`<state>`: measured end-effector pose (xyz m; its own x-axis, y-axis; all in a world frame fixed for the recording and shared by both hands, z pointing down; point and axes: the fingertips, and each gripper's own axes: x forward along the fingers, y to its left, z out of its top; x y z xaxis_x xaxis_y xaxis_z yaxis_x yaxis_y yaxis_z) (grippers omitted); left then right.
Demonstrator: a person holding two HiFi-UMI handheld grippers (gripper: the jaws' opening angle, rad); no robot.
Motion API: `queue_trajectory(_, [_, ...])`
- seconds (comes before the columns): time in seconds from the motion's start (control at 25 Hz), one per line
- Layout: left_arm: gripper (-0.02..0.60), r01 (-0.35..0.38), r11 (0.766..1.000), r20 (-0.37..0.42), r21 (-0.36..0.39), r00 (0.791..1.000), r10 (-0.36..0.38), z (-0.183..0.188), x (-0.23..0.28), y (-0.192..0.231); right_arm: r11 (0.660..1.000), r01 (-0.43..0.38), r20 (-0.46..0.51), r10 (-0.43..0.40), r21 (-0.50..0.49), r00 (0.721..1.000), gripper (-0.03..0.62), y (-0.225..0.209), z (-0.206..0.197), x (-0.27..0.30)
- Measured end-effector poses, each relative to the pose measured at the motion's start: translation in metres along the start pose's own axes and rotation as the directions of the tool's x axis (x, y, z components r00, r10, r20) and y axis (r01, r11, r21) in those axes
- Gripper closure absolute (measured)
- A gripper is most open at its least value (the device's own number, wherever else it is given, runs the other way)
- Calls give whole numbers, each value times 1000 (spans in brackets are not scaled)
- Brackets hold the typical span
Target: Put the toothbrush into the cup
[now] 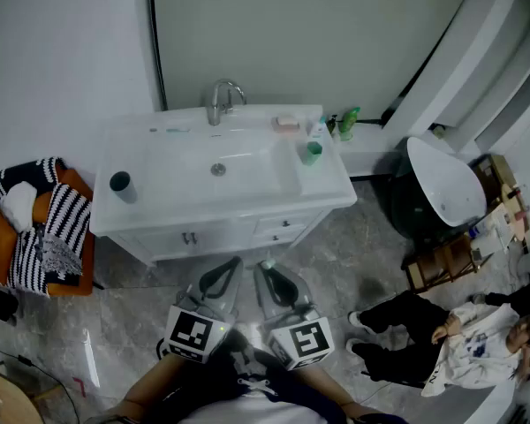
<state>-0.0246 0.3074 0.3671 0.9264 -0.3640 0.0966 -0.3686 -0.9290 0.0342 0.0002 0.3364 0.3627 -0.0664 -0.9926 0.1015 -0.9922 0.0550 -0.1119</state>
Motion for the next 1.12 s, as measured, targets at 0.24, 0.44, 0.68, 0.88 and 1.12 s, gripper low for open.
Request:
queue_trajectory(0.24, [581,1,1000,0,-4,1000,-1,-2,7,-11,1000,-5,17,6,-4,1000,568,-13,-4,-10])
queue_trajectory(0.44, [581,-15,1000,-2,-9,1000,15,-7,13,-18,1000,-26,31,26,6,999,568,-24,-6,-16])
queue_trajectory(0.68, [581,-43,998,-15,-36,999,43,-22,16,-19,998,-58,10,58,2,998,568,-31,-17,-15])
queue_trajectory(0.88, [581,-49,996,-37,-68,998,47,-31,27,-10,998,-56,7,55,19,998,566,-39,-21,-8])
queue_trajectory(1.12, [581,-22,997,-48,-77,999,18,-36,59,16,999,-29,-11,29,32,1000,566,-61,-24,24])
